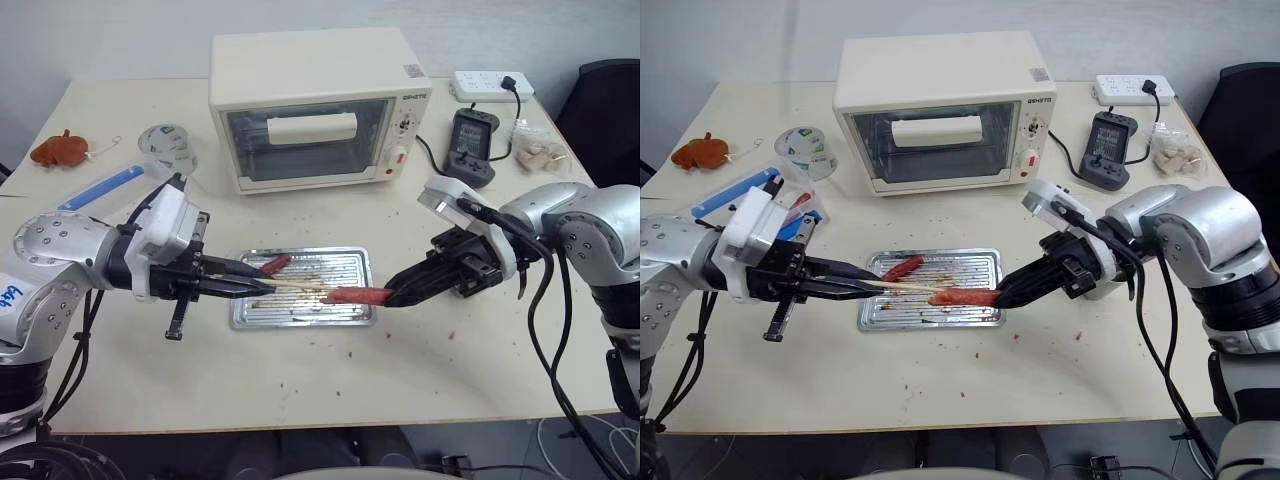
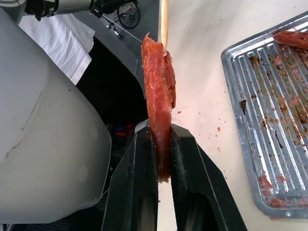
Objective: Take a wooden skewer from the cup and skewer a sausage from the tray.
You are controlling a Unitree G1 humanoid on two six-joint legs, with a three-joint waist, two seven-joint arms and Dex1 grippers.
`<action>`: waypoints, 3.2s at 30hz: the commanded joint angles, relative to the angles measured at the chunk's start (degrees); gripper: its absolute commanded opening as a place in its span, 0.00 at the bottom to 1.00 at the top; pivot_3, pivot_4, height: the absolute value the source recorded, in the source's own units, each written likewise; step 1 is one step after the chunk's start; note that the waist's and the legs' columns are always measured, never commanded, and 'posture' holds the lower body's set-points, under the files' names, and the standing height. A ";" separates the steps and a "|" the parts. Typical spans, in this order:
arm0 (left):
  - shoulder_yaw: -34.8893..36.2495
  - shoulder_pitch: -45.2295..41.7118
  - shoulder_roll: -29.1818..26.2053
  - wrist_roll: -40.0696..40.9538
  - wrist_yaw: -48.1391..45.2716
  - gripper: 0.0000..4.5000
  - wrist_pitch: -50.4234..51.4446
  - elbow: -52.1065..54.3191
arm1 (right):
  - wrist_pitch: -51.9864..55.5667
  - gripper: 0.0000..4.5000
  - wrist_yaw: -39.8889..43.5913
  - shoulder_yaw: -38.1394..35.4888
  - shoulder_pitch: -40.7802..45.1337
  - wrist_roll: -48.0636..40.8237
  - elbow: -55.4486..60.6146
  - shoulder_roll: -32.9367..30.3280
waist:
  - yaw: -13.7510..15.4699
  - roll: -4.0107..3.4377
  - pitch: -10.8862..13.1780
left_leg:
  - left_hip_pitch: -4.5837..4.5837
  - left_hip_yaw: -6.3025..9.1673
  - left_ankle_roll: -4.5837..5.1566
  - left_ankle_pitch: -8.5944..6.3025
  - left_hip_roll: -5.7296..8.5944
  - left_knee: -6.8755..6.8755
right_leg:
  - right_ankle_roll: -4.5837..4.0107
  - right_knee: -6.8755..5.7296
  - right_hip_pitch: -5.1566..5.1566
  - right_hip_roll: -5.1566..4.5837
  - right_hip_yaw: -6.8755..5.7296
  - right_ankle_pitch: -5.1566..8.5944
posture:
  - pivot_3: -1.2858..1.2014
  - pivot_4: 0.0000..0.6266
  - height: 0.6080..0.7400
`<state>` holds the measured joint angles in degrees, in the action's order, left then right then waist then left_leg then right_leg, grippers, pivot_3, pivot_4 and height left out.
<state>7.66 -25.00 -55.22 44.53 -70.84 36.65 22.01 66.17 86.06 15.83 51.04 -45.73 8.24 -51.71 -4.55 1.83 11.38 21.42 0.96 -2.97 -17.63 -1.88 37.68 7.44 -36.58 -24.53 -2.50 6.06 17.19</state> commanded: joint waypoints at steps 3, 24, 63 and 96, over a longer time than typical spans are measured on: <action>0.32 -0.78 -0.02 0.21 -0.10 0.00 -0.82 1.65 | -0.14 0.02 0.08 -1.98 1.24 -0.74 0.35 0.45 | 0.00 0.00 0.00 | 0.00 0.01 0.00 0.00 0.00 0.00 | 0.00 0.00 0.00 0.00 0.00 0.00 | 0.52 0.24 1.00; -3.96 -3.47 3.57 -1.15 0.79 0.00 -1.41 1.36 | 1.43 0.02 -2.11 -2.83 2.30 -1.92 1.14 2.72 | 0.05 0.00 0.00 | 0.01 0.01 0.00 0.00 0.00 0.00 | 0.01 0.01 0.00 0.00 0.00 -0.01 | 0.52 0.24 1.00; -7.90 -5.80 9.82 -6.05 0.45 0.00 -4.74 -1.29 | 4.73 0.22 -6.18 -5.12 1.68 -4.77 3.57 4.15 | 0.11 0.00 0.00 | 0.04 0.02 0.00 0.00 0.00 0.05 | 0.04 0.02 0.00 -0.01 0.00 -0.02 | 0.52 0.24 1.00; 31.05 17.25 1.99 -15.44 22.35 0.00 -13.38 -25.90 | 1.49 1.00 -33.90 -27.38 -2.32 -14.80 19.97 3.31 | 0.17 0.00 0.00 | 0.00 -0.01 0.02 -0.01 -0.02 -0.26 | -0.01 0.20 -0.03 -0.05 -0.03 0.00 | 0.52 0.24 1.00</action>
<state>37.82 -6.73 -51.76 31.14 -48.36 26.72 0.32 69.37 52.49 -10.38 48.51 -59.65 26.71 -47.55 -4.39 1.83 11.39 21.42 0.96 -2.95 -17.63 -1.90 37.41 7.43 -36.39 -24.55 -2.55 6.02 17.20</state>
